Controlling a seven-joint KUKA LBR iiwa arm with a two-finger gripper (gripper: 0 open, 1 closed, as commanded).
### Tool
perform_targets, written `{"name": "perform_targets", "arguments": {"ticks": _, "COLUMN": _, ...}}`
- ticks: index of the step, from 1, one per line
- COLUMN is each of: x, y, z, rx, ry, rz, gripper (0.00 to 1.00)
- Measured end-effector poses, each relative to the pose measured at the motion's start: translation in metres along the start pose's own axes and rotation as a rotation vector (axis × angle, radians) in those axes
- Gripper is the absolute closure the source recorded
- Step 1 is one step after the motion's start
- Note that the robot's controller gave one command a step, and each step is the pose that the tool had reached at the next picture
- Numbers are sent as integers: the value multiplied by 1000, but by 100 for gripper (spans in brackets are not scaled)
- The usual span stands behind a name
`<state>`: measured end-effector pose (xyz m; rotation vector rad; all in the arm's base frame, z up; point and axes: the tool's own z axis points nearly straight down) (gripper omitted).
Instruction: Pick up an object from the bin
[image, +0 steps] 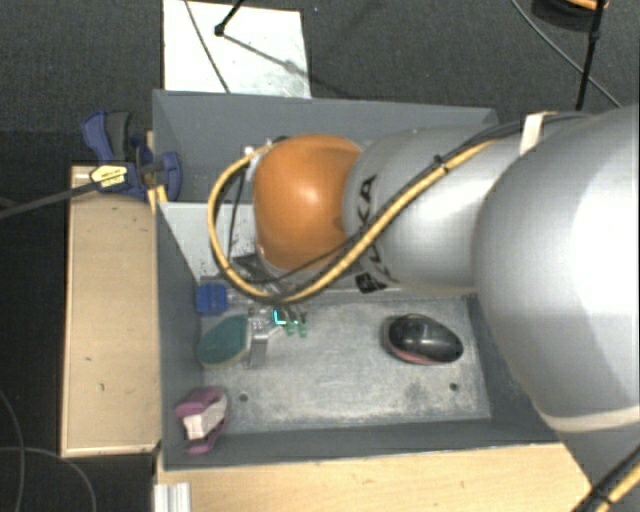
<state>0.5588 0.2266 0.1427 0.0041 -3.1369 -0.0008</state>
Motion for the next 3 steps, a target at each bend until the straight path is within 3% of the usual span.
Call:
{"name": "perform_targets", "arguments": {"ticks": 1, "x": -11, "y": -7, "z": 73, "rx": 1, "ry": -6, "rz": -363, "gripper": 0}}
{"name": "perform_targets", "arguments": {"ticks": 2, "x": -11, "y": -6, "z": 72, "rx": 0, "ry": -6, "rz": -357, "gripper": 100}}
{"name": "perform_targets", "arguments": {"ticks": 3, "x": -16, "y": -19, "z": -127, "rx": -1, "ry": -17, "rz": -305, "gripper": 100}}
